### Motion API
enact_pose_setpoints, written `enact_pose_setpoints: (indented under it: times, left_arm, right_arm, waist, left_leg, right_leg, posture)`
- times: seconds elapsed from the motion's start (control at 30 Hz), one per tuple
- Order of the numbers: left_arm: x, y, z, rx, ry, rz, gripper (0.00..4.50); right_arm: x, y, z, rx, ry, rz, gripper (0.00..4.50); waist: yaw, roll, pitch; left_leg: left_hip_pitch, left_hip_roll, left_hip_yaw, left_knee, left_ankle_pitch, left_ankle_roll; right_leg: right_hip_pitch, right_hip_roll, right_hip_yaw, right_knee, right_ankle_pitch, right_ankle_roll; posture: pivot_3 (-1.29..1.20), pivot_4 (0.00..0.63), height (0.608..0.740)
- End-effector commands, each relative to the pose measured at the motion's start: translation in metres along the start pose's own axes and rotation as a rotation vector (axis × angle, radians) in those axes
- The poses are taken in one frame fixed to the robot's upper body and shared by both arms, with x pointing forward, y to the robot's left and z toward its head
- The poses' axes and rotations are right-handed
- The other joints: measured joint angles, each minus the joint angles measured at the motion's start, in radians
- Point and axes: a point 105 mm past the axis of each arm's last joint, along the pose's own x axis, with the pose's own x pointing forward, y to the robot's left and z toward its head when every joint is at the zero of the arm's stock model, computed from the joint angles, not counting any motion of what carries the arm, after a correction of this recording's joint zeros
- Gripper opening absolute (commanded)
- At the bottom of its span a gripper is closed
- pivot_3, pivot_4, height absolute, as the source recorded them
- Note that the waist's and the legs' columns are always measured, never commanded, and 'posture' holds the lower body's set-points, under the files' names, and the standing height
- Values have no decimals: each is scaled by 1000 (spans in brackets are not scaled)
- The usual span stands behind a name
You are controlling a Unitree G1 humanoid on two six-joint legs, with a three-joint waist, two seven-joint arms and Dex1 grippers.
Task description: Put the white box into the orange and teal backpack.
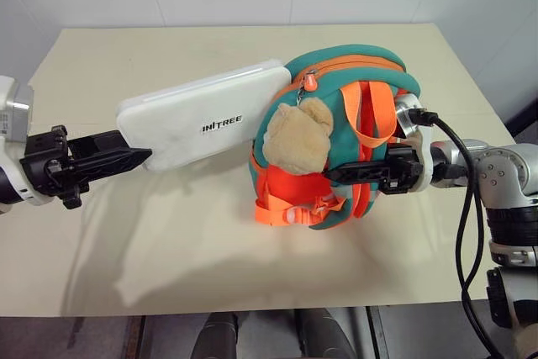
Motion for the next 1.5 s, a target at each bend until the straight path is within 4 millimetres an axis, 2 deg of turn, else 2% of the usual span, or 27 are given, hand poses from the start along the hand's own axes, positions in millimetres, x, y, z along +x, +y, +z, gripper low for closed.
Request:
enact_pose_setpoints:
  times: [0.03, 0.2, 0.37, 0.67, 0.83, 0.93, 1.13, 1.37, 1.5]
  left_arm:
    - [-8, 1, 1, 65, 72, 9, 1301]
    - [-13, 1, -3, 99, 164, -25, 1301]
    - [-9, 4, 8, 175, 198, -71, 1301]
    - [21, 3, 36, 294, 199, -246, 1301]
    - [38, 5, 42, 337, 201, -300, 1301]
    - [61, 8, 47, 346, 201, -307, 1301]
    - [106, -1, 56, 362, 131, -395, 1301]
    - [156, -29, 41, 308, 130, -541, 1301]
    - [171, -33, 31, 286, 135, -552, 1301]
  right_arm:
    - [1, 7, 4, -25, -13, 23, 5]
    - [2, 6, 4, -25, -17, 25, 5]
    - [4, 4, 3, -24, -21, 31, 5]
    - [8, 5, 0, -25, -29, 44, 5]
    - [9, 5, -1, -24, -33, 45, 5]
    - [9, 5, -2, -24, -38, 41, 5]
    - [11, 6, -2, -26, -51, 33, 5]
    - [12, 5, -1, -40, -72, 16, 5]
    - [12, 6, -1, -41, -82, 11, 5]
  waist:
    - [-1, 0, 0]
    - [0, 0, 0]
    - [0, 0, 0]
    - [-1, 0, 0]
    - [-5, 0, 0]
    - [-1, 0, 0]
    - [1, 0, 0]
    - [0, 0, 0]
    - [1, 0, 0]
  left_leg:
    - [0, 0, 0, 0, 0, 0]
    - [0, 0, 0, 0, 0, 0]
    - [0, 1, 0, 0, 0, 0]
    - [0, 1, 1, 0, 0, 0]
    - [0, 3, 1, 1, 0, 0]
    - [0, 5, 2, 3, 0, 0]
    - [0, 5, 1, 8, 0, 0]
    - [0, 5, 1, 9, 0, 0]
    - [-1, 5, 1, 11, 0, 0]
  right_leg:
    - [0, 0, 0, 0, 0, 0]
    - [0, 0, 0, 0, 0, 0]
    - [0, 1, 0, 1, 0, 0]
    - [0, 1, 0, 1, 0, 0]
    - [-1, 3, 0, 3, 0, 0]
    - [-1, 5, -1, 6, 0, 0]
    - [0, 5, -1, 9, 0, 0]
    - [0, 5, -1, 12, 0, 0]
    - [0, 5, -1, 12, 0, 0]
  posture:
    - [0, 150, 740]
    - [0, 150, 740]
    - [0, 150, 740]
    - [0, 150, 740]
    - [0, 150, 740]
    - [0, 150, 740]
    - [0, 150, 740]
    - [0, 150, 740]
    - [0, 150, 740]
